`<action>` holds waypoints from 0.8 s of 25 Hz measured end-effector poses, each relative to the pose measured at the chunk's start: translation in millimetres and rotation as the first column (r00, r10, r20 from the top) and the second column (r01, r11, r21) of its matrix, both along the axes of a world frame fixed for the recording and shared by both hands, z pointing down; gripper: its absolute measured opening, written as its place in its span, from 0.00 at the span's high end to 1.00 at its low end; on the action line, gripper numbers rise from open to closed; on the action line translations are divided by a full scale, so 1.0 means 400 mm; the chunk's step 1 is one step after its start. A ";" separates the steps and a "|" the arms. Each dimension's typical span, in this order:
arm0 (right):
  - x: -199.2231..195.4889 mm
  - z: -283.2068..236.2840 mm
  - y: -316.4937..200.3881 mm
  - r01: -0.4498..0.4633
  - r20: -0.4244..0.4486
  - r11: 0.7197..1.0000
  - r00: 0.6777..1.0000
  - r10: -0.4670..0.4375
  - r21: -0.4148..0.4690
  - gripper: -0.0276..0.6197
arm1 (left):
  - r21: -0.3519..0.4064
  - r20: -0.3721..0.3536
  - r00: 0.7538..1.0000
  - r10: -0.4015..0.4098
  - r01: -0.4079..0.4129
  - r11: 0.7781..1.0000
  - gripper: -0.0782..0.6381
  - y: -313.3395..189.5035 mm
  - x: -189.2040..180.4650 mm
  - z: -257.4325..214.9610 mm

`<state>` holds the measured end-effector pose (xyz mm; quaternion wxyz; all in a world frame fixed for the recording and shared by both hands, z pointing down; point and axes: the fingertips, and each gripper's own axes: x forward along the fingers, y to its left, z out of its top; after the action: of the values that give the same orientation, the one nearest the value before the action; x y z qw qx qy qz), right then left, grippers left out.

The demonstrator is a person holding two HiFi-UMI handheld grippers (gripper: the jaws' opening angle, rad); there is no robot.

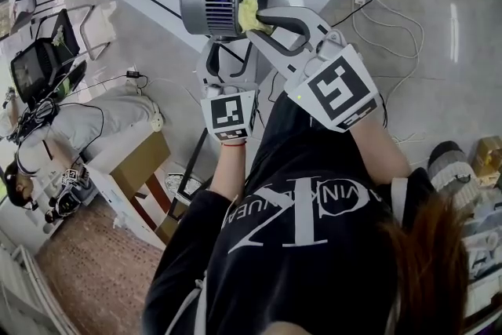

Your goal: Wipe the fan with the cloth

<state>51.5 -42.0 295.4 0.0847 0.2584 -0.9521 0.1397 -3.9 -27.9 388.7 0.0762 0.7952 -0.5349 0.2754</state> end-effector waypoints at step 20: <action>0.024 0.120 -0.173 -0.137 -0.049 0.990 0.990 0.135 -0.046 0.87 | 0.031 -0.004 1.000 -0.013 0.013 0.999 0.47 -0.001 -0.001 -0.028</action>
<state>61.0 -111.0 343.4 0.1030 0.3236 -0.9264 0.1627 -4.4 -28.2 377.5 0.0666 0.7932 -0.5443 0.2648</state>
